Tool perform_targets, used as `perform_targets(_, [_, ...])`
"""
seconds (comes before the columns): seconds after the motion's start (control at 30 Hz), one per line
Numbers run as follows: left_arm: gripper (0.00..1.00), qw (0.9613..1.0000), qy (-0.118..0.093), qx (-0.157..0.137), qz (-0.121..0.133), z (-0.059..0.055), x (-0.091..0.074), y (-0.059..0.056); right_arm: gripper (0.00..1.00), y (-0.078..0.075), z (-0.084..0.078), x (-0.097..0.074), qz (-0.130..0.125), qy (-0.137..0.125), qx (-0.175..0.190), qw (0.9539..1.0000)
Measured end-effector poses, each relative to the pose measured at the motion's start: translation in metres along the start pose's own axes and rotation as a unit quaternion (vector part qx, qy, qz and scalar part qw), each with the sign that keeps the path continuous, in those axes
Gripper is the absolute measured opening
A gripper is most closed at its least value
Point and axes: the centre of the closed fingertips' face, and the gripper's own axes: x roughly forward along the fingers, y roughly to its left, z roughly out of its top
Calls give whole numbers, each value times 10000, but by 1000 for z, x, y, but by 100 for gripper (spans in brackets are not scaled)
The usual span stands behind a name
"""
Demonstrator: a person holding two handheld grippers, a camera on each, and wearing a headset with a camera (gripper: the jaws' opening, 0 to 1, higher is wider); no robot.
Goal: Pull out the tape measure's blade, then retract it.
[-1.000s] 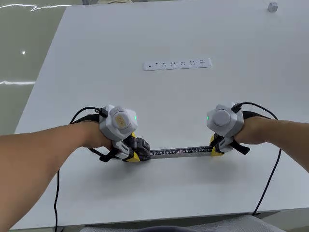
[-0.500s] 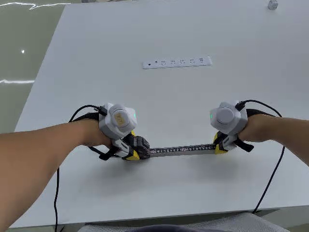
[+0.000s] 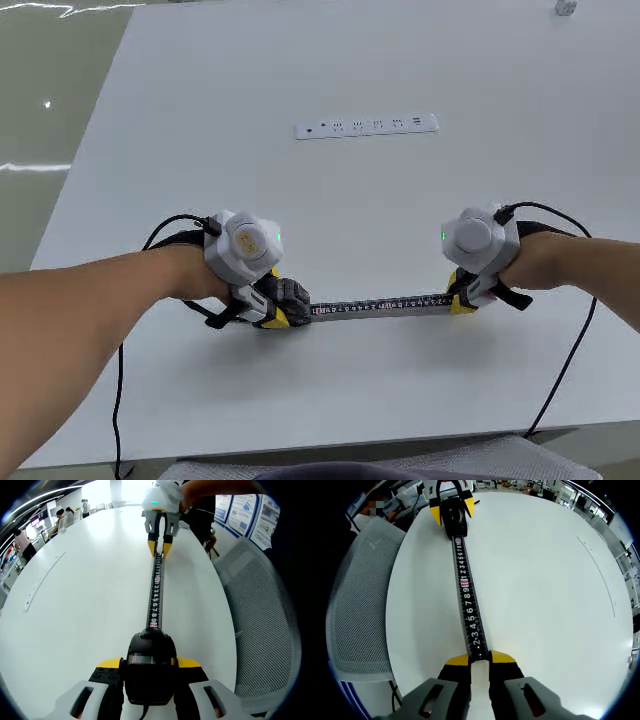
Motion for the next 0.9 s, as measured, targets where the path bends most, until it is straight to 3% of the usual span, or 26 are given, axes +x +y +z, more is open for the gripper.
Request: perform_targets(0.9, [35, 10000, -5, -3, 12, 3, -4, -6, 11, 2, -9, -7, 6, 56, 94, 9999])
